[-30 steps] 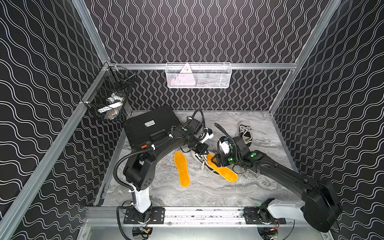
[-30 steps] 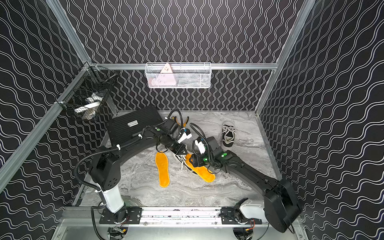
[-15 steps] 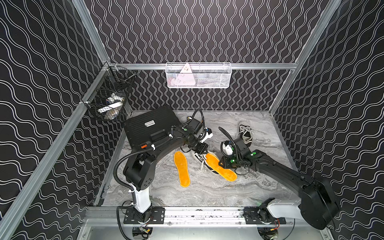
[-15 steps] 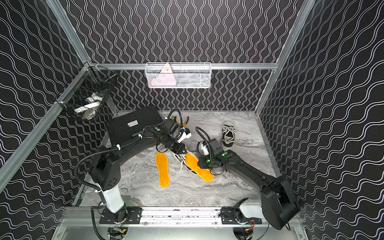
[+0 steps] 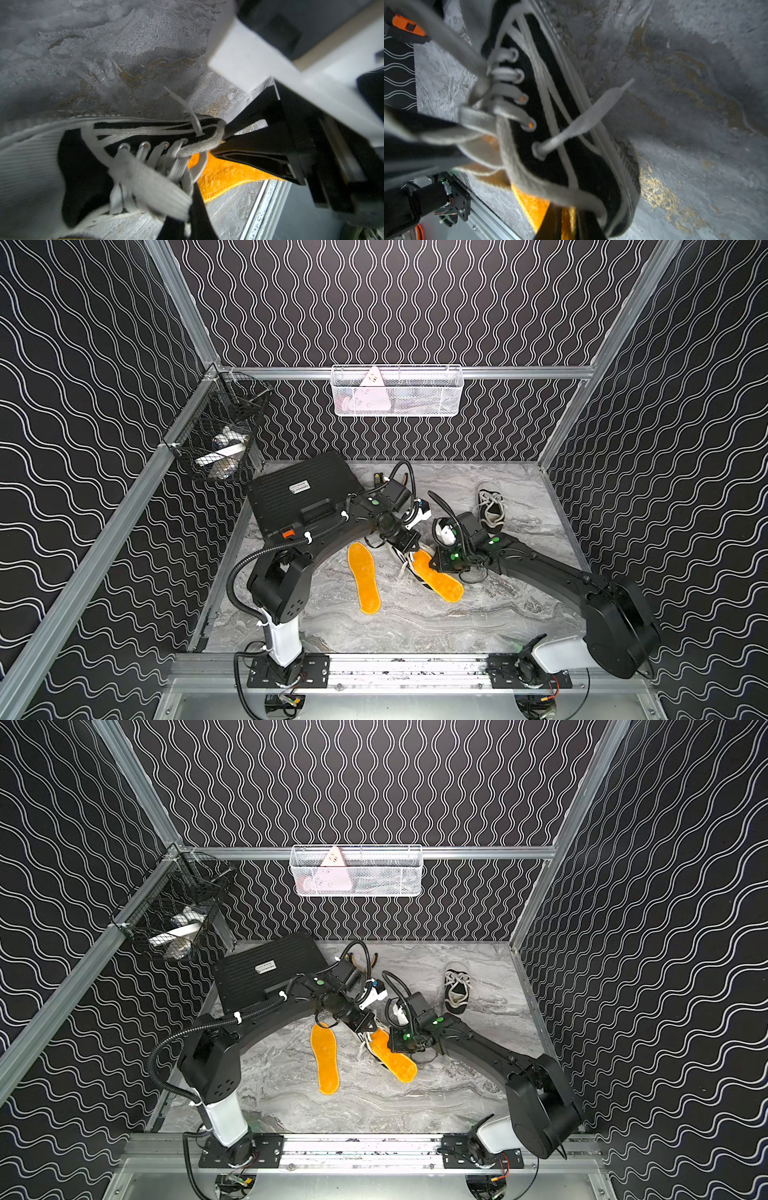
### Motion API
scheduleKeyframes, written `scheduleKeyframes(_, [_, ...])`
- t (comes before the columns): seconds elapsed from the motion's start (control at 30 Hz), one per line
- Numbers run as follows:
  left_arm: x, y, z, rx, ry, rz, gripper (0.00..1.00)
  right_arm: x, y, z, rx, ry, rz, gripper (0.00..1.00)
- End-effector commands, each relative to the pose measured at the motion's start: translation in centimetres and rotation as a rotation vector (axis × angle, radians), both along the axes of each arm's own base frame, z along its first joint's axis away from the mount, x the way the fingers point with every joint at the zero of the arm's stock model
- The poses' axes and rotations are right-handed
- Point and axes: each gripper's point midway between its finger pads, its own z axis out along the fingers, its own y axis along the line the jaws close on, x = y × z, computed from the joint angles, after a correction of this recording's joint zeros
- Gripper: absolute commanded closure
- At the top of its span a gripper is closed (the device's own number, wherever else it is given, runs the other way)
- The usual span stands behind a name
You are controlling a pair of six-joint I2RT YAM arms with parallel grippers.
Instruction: Insert the insole into the shoe
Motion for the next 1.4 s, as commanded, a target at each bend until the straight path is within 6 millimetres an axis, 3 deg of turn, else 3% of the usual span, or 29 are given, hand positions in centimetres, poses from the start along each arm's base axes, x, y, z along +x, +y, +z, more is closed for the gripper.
scheduleKeyframes(0.0, [-0.5,-0.7,0.8,-0.043,0.001,-0.048,1.0,1.8,0.9,1.0,0.03,-0.074,-0.015,0.84])
scheduleKeyframes(0.27, [0.3,-1.0,1.7,-0.116,0.026,0.02,1.0,3.4,1.3,0.6,0.024,-0.099,-0.074,0.86])
scheduleKeyframes(0.5, [2.1,0.0,1.8,-0.127,0.023,0.211,1.0,2.5,-0.9,0.2,0.009,-0.061,-0.218,0.88])
scheduleKeyframes(0.67, [1.8,-0.3,1.3,-0.132,0.037,0.242,1.0,2.4,-1.3,0.4,0.032,-0.058,-0.27,0.88])
scheduleKeyframes(0.93, [0.7,-1.7,0.7,-0.113,0.058,0.186,1.0,4.3,0.7,0.2,0.072,-0.084,-0.244,0.88])
scheduleKeyframes(1.17, [1.2,-1.2,0.5,-0.115,0.078,0.237,1.0,6.3,2.0,1.3,0.118,-0.13,-0.256,0.89])
scheduleKeyframes(1.37, [1.5,-1.2,1.2,-0.17,0.09,0.261,1.0,7.4,2.7,0.5,0.148,-0.135,-0.287,0.9])
